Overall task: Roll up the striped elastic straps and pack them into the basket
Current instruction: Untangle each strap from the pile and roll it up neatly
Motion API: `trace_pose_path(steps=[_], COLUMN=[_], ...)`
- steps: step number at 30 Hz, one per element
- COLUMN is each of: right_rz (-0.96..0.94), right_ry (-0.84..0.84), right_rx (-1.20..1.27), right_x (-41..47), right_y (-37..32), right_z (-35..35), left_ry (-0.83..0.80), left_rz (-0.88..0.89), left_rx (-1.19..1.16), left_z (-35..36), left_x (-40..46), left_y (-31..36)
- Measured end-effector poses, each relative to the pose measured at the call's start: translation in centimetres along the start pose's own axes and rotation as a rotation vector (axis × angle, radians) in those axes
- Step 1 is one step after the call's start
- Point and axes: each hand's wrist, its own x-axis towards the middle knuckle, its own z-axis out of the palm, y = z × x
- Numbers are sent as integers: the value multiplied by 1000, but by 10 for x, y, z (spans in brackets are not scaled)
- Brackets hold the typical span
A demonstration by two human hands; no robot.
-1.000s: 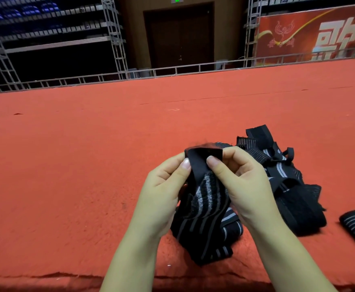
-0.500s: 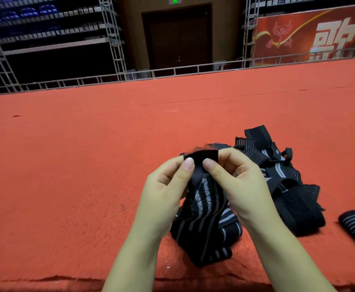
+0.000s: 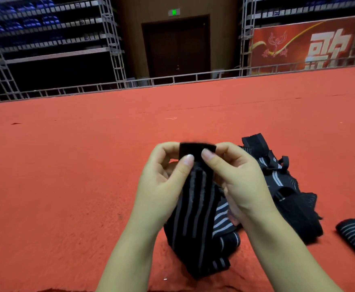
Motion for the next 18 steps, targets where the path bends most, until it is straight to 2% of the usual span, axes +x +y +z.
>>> trace_pose_path(steps=[2,5,8,10,12,15,18], right_rz=[72,180,247,221,141,126,151], right_ry=[35,66,133,167,165,2,-185], right_rx=[143,228,353,359,134,-333,-463], right_x=[12,32,50,57,57,36,8], right_y=[-7,-22,-32,-31,-22,2,26], right_z=[3,2,-1,-3,-9,-20,-23], left_ry=[-70,-108,-72,-3,86,156,153], left_rz=[-33,-107,-165,-168,-124,-68,-23], left_rx=[90,181,108,35,27,5,-22], left_z=[-2,-8,-7,-3,0,1,3], left_x=[0,-4,-6,-3,3,17,37], left_y=[-8,-23,-31,-30,-27,-15,0])
